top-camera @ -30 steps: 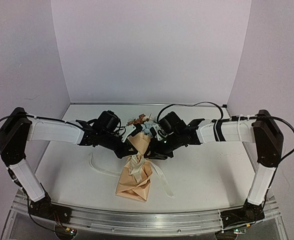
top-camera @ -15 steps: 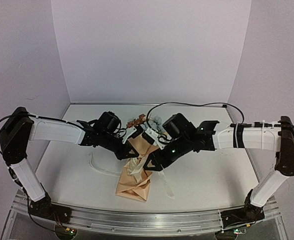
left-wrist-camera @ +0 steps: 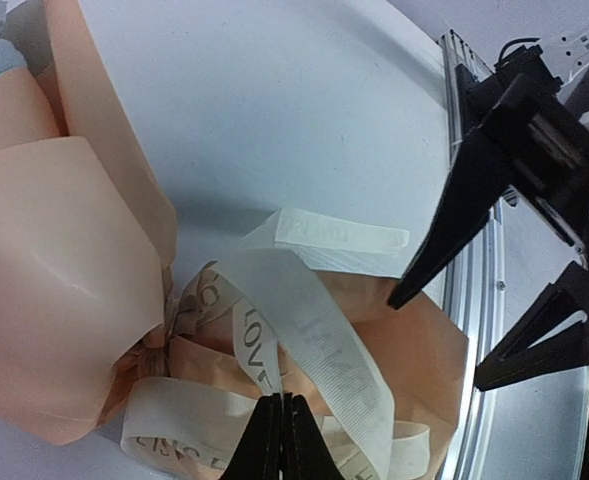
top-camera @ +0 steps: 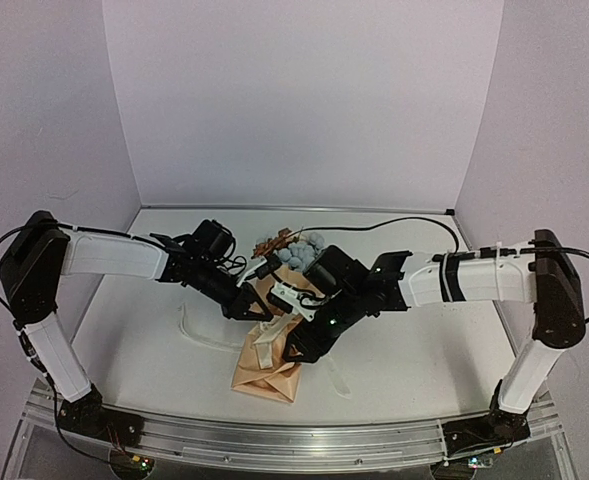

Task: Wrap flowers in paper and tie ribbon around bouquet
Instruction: Cross the half-tied ribbon over the folded bouquet.

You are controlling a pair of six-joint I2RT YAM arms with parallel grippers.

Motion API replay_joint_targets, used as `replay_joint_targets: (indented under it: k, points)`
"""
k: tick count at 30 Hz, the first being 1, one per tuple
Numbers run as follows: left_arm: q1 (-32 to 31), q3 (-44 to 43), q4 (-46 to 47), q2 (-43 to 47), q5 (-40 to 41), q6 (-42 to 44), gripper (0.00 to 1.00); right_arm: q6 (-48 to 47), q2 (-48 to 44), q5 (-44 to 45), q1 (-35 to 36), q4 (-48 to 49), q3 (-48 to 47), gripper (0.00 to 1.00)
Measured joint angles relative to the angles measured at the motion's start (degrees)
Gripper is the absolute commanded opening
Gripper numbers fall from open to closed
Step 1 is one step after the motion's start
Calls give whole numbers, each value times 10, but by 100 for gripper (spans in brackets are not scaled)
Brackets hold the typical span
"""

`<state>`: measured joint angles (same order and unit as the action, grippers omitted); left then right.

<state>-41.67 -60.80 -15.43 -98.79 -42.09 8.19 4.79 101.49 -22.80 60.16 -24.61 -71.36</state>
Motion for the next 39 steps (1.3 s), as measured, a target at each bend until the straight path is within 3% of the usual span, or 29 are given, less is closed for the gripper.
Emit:
replay_joint_targets:
  k: [10, 14, 29, 39]
  points:
    - [0, -19, -12, -16, -65, 2, 1, 1, 45, 11, -4, 6, -43, 59]
    - [1, -17, 2, -18, -91, -36, 1, 9, 51, 11, -9, 6, -43, 57]
    - [9, 83, 362, -57, -180, -449, 1, 64, 51, 57, -16, 128, 25, 58]
    - [9, 95, 483, -57, -205, -548, 1, 149, 33, 74, -35, 158, 51, 46]
